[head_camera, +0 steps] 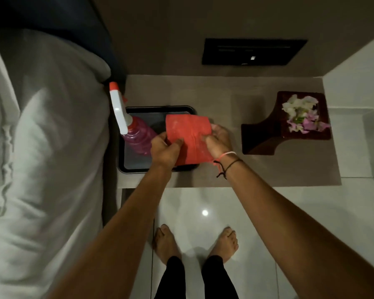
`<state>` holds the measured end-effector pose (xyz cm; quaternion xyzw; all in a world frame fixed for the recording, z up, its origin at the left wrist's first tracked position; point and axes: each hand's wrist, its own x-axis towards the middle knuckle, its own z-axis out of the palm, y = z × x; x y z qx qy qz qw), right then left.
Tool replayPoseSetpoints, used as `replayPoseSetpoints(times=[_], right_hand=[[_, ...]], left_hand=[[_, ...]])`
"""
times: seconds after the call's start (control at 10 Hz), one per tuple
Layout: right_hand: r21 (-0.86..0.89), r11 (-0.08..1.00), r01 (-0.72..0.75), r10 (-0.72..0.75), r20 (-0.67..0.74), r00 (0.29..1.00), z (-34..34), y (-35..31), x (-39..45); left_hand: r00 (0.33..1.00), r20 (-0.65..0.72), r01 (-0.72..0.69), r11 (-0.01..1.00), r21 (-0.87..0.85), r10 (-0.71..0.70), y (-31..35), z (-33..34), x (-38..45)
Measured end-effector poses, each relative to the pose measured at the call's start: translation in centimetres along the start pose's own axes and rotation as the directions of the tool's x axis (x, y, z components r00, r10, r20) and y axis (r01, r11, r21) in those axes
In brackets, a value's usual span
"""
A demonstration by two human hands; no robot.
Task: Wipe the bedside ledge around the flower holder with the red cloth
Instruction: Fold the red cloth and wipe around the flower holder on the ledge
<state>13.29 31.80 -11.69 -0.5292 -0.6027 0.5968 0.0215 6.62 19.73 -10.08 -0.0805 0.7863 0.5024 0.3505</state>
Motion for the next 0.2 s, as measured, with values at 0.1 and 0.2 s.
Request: replayPoseSetpoints(times=[0.1, 0.2], right_hand=[[-0.163, 0.987, 0.012, -0.001, 0.068, 0.998, 0.2, 0.2, 0.3], [-0.293, 0.954, 0.060, -0.023, 0.128, 0.992, -1.0, -0.9, -0.7]], left_hand=[[0.994, 0.109, -0.011, 0.993, 0.121, -0.002, -0.1, 0.4, 0.7], [0.987, 0.159, -0.035, 0.939, 0.343, -0.021, 0.8, 0.8, -0.2]])
